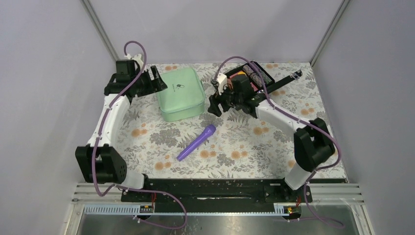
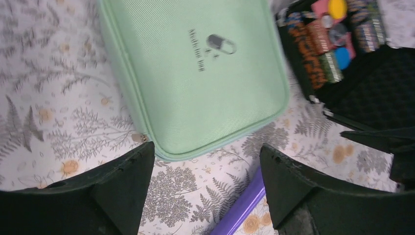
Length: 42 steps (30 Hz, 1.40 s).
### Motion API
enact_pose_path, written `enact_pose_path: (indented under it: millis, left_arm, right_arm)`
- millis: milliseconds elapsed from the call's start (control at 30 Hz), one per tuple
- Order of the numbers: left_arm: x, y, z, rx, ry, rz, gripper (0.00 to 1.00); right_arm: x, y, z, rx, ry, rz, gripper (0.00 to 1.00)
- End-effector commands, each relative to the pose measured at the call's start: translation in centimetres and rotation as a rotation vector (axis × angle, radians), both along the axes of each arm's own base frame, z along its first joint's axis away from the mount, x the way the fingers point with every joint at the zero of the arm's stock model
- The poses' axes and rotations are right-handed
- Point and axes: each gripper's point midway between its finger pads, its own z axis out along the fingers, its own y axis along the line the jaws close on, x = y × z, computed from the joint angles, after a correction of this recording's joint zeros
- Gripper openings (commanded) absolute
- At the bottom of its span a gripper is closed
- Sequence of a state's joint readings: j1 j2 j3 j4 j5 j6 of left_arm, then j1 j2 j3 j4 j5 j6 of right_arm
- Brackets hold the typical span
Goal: Organize the medicine kit
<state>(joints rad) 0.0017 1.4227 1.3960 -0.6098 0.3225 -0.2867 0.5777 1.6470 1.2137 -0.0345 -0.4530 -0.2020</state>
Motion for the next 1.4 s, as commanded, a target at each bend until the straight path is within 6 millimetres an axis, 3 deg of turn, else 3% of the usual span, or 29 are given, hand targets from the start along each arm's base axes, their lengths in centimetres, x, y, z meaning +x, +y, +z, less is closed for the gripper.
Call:
enact_pose_path:
  millis: [0,133,233,367,467,567,833,1133,1200,1367]
  left_arm:
    - [2.1,2.0,-3.4,0.019,0.082,0.173,0.78]
    - [4.2,3.8,-6.2,0.061,0.151,0.225,0.79]
    - [5.6,4.0,-8.5,0.035,0.208,0.207,0.79]
    - [7.0,2.5,-10.7,-0.058,0.241,0.117,0.79]
    - [7.8,1.8,-11.3,-0.105,0.240,0.076,0.77]
    - [8.5,1.4,-11.6,-0.120,0.223,0.032,0.71]
    - [8.7,0.4,-11.9,-0.104,0.193,-0.114,0.46]
    - [9.1,-0.8,-12.8,-0.056,0.190,-0.231,0.44]
    - [9.4,-1.3,-12.8,-0.038,0.185,-0.258,0.47]
    - [10.3,-2.1,-12.6,0.030,0.140,-0.321,0.49]
  right_arm:
    - [4.1,1.8,2.0,0.080,-0.013,-0.109,0.80]
    - [5.7,3.9,1.5,0.138,0.048,-0.109,0.84]
    - [6.2,5.8,1.0,0.190,0.086,-0.061,0.86]
    - [7.4,6.9,-1.1,0.164,0.139,-0.047,0.87]
    - [8.5,7.2,-3.1,0.125,0.145,-0.056,0.88]
    - [8.5,7.6,-4.2,0.112,0.131,0.001,0.87]
    - [2.8,8.9,-4.2,0.141,0.215,0.147,0.74]
    - [-6.7,14.3,-4.3,0.126,0.251,0.373,0.72]
    - [-7.5,14.8,-3.9,0.148,0.278,0.392,0.72]
    - [-6.9,14.1,-2.4,0.163,0.271,0.370,0.73]
